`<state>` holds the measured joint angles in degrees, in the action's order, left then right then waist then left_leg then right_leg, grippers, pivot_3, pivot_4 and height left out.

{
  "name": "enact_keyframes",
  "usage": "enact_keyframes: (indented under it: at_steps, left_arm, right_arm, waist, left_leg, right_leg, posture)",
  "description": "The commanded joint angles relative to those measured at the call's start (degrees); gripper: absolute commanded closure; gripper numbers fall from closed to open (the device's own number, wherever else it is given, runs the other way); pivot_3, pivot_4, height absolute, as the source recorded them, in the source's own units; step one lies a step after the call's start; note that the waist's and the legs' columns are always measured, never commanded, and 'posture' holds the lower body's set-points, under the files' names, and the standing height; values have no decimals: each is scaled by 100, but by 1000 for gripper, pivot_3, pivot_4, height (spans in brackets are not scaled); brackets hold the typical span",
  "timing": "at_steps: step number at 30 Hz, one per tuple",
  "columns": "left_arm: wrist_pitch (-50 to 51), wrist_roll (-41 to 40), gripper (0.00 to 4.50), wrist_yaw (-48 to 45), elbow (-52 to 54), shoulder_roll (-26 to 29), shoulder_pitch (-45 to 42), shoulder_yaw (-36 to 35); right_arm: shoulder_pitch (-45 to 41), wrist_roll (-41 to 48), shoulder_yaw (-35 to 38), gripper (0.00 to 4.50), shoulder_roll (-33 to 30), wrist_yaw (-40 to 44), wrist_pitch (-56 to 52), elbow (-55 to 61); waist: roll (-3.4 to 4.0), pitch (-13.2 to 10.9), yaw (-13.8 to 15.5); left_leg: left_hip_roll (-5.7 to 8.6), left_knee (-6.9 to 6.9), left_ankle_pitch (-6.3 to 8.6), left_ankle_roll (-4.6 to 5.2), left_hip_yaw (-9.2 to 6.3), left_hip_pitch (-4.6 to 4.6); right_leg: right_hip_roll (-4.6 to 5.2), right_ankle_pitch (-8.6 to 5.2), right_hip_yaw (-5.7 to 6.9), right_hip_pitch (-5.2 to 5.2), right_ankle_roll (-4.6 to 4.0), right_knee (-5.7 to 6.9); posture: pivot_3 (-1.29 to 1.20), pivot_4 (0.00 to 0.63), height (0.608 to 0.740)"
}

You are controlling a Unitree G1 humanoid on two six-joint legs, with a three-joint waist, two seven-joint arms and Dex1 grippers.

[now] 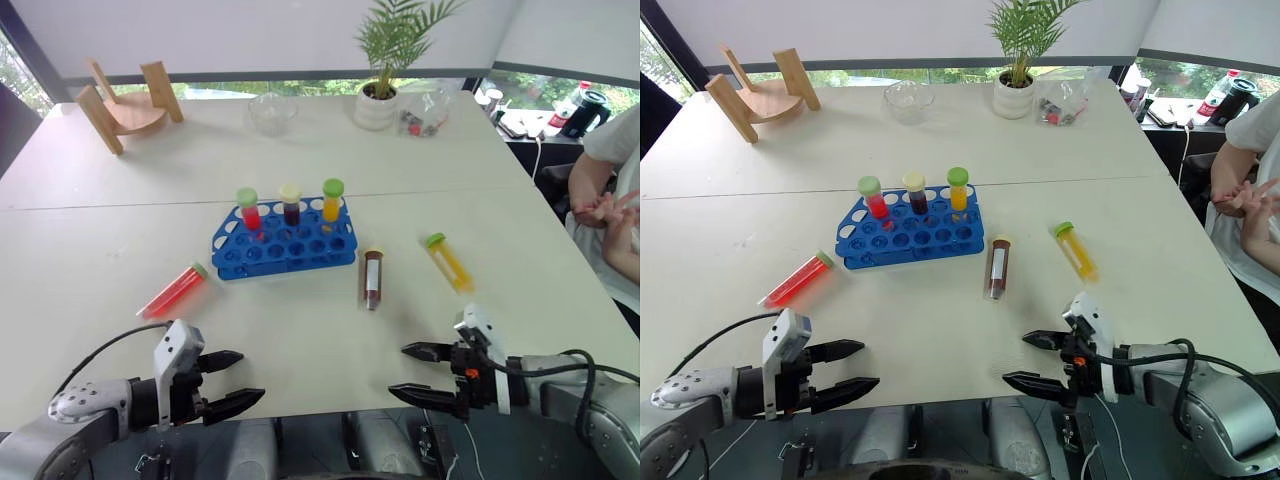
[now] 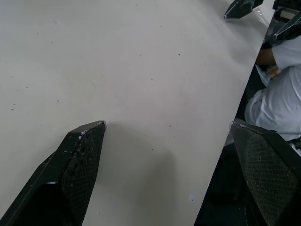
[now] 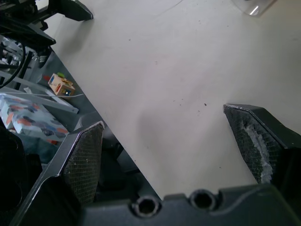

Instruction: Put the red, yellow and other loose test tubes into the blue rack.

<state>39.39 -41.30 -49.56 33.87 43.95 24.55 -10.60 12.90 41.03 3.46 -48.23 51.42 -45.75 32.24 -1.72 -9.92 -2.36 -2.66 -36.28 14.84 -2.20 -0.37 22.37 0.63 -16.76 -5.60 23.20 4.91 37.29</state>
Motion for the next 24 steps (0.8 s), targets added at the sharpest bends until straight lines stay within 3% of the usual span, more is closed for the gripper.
enact_keyframes:
  at_steps: [1, 24]
  left_arm:
    - [15, -22, 154, -5, -2, -18, -8, 42]
    - [419, -123, 154, 415, -298, -253, -637, 161]
  right_arm:
    - [-52, -7, 14, 0, 4, 20, 68, 52]
    - [-337, -197, 151, 0, -88, -192, -26, -23]
  waist:
    - [0, 0, 1]
    - [1, 1, -2]
  left_leg:
    - [0, 0, 0, 0, 0, 0]
    - [1, -5, 0, 0, -1, -1]
  right_leg:
    - [0, 0, 0, 0, 0, 0]
    - [-1, 1, 0, -4, 0, 3]
  posture:
    - [0, 150, 740]
    - [0, 150, 740]
